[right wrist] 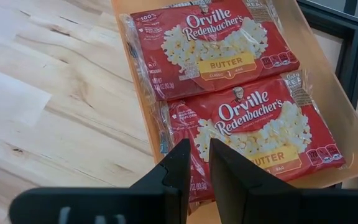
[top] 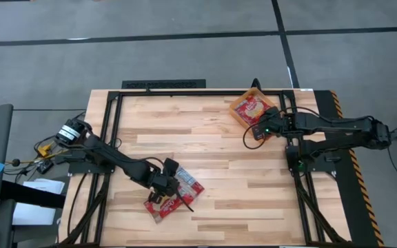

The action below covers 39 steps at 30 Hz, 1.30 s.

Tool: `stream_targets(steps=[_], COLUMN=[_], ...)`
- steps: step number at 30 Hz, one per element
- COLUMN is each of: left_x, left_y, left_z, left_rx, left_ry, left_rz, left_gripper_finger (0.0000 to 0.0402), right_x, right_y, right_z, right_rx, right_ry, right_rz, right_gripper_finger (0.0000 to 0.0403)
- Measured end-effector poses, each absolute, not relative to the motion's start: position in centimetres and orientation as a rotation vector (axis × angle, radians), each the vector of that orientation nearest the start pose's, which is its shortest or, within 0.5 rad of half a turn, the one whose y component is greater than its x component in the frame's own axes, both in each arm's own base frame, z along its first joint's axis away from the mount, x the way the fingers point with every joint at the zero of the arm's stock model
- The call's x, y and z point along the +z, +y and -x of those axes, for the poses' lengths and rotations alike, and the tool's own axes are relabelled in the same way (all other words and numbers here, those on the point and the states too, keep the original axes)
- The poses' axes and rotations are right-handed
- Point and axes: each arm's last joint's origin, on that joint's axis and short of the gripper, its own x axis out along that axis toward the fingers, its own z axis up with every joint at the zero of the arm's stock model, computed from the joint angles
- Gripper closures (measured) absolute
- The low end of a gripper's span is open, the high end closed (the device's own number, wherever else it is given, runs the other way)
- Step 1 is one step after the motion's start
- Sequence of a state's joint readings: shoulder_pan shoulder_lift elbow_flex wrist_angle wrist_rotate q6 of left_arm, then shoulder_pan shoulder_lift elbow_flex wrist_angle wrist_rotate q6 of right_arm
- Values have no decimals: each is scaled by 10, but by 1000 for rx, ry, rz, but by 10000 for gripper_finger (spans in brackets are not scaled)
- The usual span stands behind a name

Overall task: Sort popcorn bags into baskets
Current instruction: Put the red popcorn bag into the orange bin

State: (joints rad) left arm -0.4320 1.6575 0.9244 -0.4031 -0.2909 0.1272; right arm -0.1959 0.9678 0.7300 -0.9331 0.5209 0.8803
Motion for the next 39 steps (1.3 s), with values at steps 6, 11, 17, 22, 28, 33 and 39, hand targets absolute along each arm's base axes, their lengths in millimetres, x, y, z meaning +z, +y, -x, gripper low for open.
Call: stream_targets(steps=[6, 11, 17, 22, 28, 33, 39], left_x=[148, 141, 136, 145, 169, 186, 205], left_y=[-118, -114, -105, -101, -90, -76, -58], left_z=[-277, -280, -284, -288, -297, -306, -321], left_rx=[-193, -175, -124, -112, -139, -170, -215], left_ry=[1081, 1111, 1140, 1165, 1198, 1206, 1157], left_rz=[-536, -537, -484, -374, -269, -164, -55], left_gripper_finger=[207, 286, 391, 399, 401, 401, 401], right_x=[236, 236, 236, 237, 243, 254, 262], right_y=[-45, -45, -42, -37, -28, -18, -7], right_z=[-153, -153, -154, -159, -174, -189, -197], right_rx=[-1087, -1082, -1059, -1002, -774, -572, -412], right_ry=[810, 813, 817, 797, 749, 648, 586], right_rz=[-552, -557, -559, -552, -545, -525, -433], right_gripper_finger=[321, 321, 321, 321, 321, 321, 321])
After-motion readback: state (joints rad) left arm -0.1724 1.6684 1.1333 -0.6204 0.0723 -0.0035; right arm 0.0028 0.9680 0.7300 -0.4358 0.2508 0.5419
